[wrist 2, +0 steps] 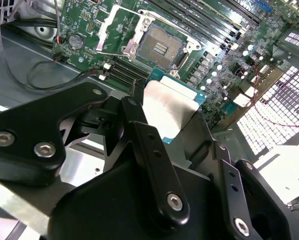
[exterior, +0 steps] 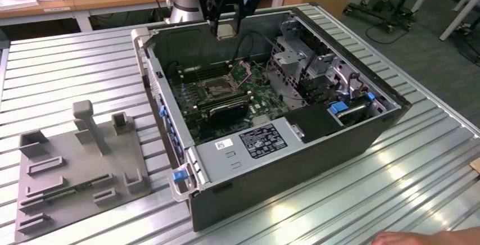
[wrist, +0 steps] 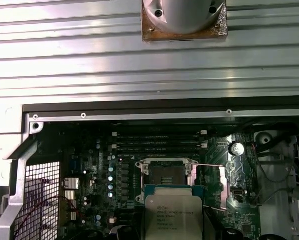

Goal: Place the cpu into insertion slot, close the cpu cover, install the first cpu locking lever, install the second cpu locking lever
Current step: 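Place the cpu into insertion slot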

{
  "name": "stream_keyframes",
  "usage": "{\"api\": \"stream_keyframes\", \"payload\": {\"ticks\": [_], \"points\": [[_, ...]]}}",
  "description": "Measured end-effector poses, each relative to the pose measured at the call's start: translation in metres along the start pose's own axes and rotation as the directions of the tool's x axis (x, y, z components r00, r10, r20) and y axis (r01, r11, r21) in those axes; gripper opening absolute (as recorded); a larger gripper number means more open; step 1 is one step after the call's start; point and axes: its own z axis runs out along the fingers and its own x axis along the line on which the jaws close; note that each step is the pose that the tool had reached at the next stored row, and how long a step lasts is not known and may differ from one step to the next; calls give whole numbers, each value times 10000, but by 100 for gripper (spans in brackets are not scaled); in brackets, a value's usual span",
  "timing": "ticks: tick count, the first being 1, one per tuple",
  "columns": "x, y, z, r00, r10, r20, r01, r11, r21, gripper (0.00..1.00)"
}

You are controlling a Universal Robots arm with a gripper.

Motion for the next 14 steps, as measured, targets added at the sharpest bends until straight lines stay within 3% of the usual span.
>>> {"api": "stream_keyframes", "payload": {"ticks": [14], "points": [[0,-2,21,10000,0,1,0,10000,0,54]]}}
